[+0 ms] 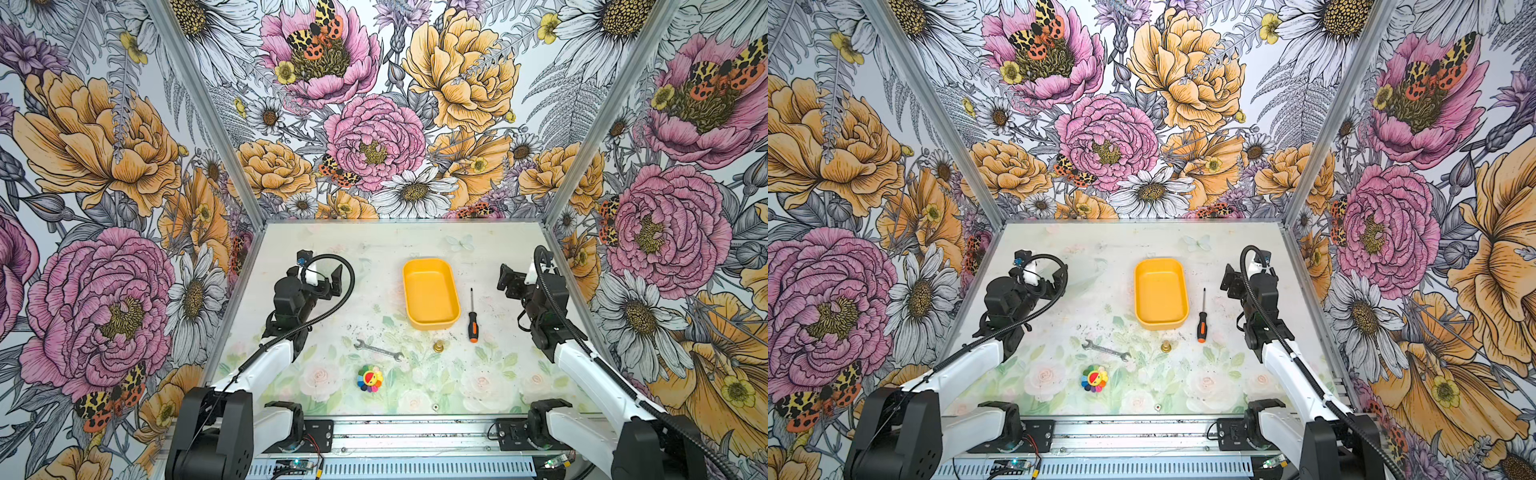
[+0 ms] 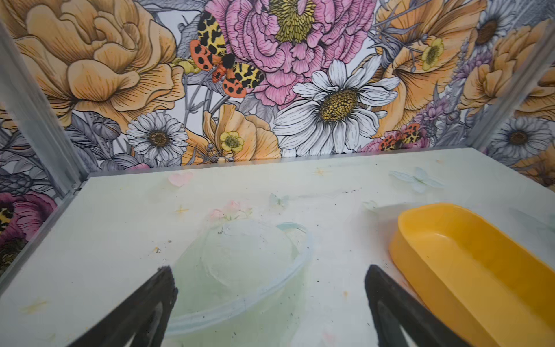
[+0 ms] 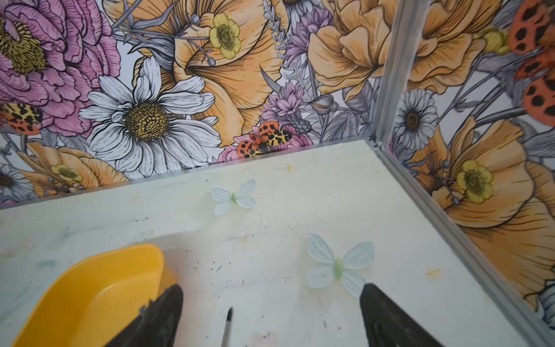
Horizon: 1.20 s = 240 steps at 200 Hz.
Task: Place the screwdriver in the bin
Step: 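Close the right gripper on the screwdriver handle while the left arm lifts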
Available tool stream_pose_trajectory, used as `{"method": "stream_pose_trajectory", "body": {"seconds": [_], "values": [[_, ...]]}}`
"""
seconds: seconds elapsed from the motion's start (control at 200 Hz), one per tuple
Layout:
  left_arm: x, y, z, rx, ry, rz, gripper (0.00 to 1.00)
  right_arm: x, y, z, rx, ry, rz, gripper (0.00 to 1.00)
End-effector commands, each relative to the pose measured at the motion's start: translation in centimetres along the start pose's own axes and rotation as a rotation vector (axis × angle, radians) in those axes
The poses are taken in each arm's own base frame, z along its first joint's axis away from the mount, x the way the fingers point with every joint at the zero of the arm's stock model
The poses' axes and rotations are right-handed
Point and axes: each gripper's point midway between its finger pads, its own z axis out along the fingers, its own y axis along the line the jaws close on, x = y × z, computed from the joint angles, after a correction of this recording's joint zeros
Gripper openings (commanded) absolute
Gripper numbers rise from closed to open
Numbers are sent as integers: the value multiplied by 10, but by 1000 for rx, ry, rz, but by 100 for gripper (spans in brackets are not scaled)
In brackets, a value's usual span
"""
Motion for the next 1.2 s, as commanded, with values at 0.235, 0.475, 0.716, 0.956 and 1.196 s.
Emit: {"method": "stream_pose_trajectory", "body": {"seconds": [0.235,0.475,0.716,0.956,1.196], "values": [[26,-24,5,53,152,-207,99,130,32,-27,-38,460,143,86],[41,-34,17,74,226,-247,99,164,38,-17,-7,583,82,74],[48,-35,18,63,271,-247,99,174,46,-11,8,622,47,69],[54,-37,19,73,291,-254,99,181,48,-6,31,643,16,60],[56,-39,19,82,301,-259,99,188,51,-1,40,667,-1,45]]}}
